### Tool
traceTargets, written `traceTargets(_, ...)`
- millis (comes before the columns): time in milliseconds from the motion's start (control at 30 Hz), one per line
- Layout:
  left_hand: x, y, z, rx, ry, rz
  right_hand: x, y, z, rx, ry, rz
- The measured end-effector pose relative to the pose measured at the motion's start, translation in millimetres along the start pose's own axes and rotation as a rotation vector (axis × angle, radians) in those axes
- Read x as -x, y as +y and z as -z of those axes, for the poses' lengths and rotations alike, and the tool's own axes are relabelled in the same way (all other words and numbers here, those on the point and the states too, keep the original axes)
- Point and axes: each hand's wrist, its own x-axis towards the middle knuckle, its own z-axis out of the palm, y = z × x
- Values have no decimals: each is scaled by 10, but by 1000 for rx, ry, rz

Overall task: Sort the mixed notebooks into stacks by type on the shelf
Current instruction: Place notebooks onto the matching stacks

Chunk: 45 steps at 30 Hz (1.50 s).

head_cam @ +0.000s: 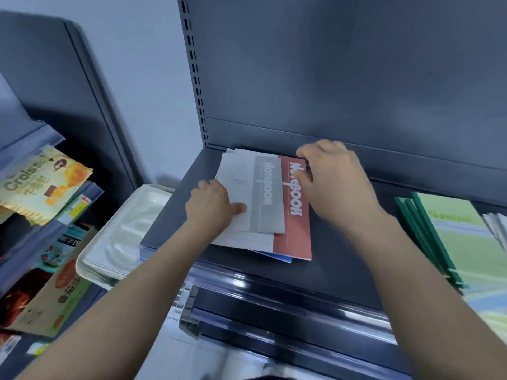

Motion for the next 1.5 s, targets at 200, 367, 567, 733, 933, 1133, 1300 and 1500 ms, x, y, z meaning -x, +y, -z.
traceTargets(200, -208, -34, 53, 65, -105, 9, -62, -83, -215, 26, -84, -140)
traceTargets(367, -262, -136, 149, 264, -6, 25, -86, -146, -422, -7, -183, -211)
traceTargets(567, -309, -563, 360, 431, 149, 75, -276, -408, -651, -122, -266, -270)
traceTargets(733, -239, -813, 476, 415, 138, 78, -391, -613, -843, -221, -374, -392)
traceTargets(933, -92, -992, 648, 545, 197, 80, -463, -533, -981, -103, -502, -697)
traceTargets(1133, -25, -902, 667, 572, 169, 37, -478, -411, -1025, -187, -536, -833)
traceTargets(1300, 0, -845, 698, 587, 164, -2, -429, -409, -887, -115, -281, -874)
traceTargets(1500, 37, -721, 696, 720, 183, -61, -254, -413, -623, -307, -18, -717)
